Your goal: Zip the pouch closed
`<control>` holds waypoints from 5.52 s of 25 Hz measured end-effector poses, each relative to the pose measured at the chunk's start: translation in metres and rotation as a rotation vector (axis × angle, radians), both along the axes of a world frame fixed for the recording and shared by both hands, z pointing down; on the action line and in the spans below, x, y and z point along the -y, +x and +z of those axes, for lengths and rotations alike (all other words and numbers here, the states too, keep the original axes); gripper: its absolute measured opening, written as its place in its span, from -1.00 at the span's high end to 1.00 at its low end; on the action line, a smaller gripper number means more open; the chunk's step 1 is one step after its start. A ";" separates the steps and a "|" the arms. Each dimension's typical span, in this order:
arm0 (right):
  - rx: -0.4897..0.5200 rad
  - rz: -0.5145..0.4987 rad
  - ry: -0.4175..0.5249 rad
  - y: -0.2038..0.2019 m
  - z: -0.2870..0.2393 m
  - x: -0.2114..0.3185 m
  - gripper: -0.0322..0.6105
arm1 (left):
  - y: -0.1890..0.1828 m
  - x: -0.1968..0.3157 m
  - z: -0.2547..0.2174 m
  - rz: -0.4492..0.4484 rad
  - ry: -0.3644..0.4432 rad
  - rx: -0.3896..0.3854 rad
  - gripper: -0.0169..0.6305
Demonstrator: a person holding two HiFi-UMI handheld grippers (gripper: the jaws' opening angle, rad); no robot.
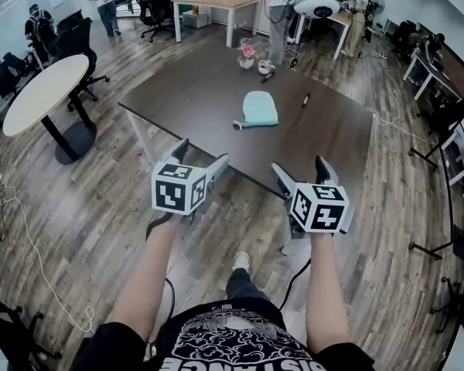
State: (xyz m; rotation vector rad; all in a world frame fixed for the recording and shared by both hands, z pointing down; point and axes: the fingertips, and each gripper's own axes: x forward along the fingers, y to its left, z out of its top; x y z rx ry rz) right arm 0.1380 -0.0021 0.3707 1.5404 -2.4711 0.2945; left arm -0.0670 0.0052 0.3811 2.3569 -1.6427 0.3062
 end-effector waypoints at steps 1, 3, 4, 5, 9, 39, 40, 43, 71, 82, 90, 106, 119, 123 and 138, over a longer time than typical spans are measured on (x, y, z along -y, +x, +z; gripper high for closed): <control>0.000 -0.002 -0.002 -0.001 0.001 0.011 -0.63 | 0.000 0.011 0.000 -0.001 -0.001 0.002 -0.42; -0.001 -0.006 -0.007 0.000 0.003 0.032 -0.63 | 0.001 0.032 0.002 -0.005 -0.006 0.003 -0.42; -0.002 -0.008 -0.010 0.001 0.004 0.043 -0.63 | 0.002 0.043 0.002 -0.006 -0.009 0.004 -0.42; -0.003 -0.009 -0.014 0.002 0.005 0.053 -0.63 | 0.004 0.053 0.003 -0.005 -0.012 0.006 -0.42; -0.005 -0.012 -0.032 0.009 0.009 0.095 -0.63 | 0.014 0.095 0.003 0.001 -0.025 0.015 -0.42; 0.015 0.018 -0.098 0.026 0.046 0.283 -0.63 | 0.040 0.290 0.030 0.032 -0.078 0.050 -0.42; 0.014 0.025 -0.098 0.026 0.046 0.284 -0.63 | 0.039 0.294 0.030 0.038 -0.078 0.049 -0.42; 0.014 0.061 -0.102 0.028 0.050 0.289 -0.63 | 0.042 0.305 0.034 0.074 -0.080 0.049 -0.42; 0.016 0.458 -0.129 -0.022 0.065 0.272 -0.62 | 0.032 0.345 0.077 0.592 -0.139 0.081 -0.42; 0.027 0.470 -0.166 -0.050 0.091 0.266 -0.50 | 0.029 0.331 0.123 0.745 -0.217 0.182 -0.42; 0.042 0.477 -0.204 -0.061 0.117 0.262 -0.41 | 0.038 0.322 0.168 0.888 -0.260 0.348 -0.42; 0.039 0.508 -0.250 -0.060 0.142 0.251 -0.36 | 0.046 0.307 0.219 1.159 -0.314 0.541 -0.03; 0.056 0.563 -0.280 -0.048 0.154 0.256 -0.32 | 0.048 0.291 0.243 1.319 -0.367 0.598 0.50; 0.064 0.574 -0.290 -0.045 0.158 0.257 -0.31 | 0.047 0.292 0.251 1.324 -0.382 0.569 0.67; 0.075 0.519 -0.275 -0.046 0.152 0.269 -0.30 | 0.054 0.294 0.219 1.238 -0.473 0.328 0.88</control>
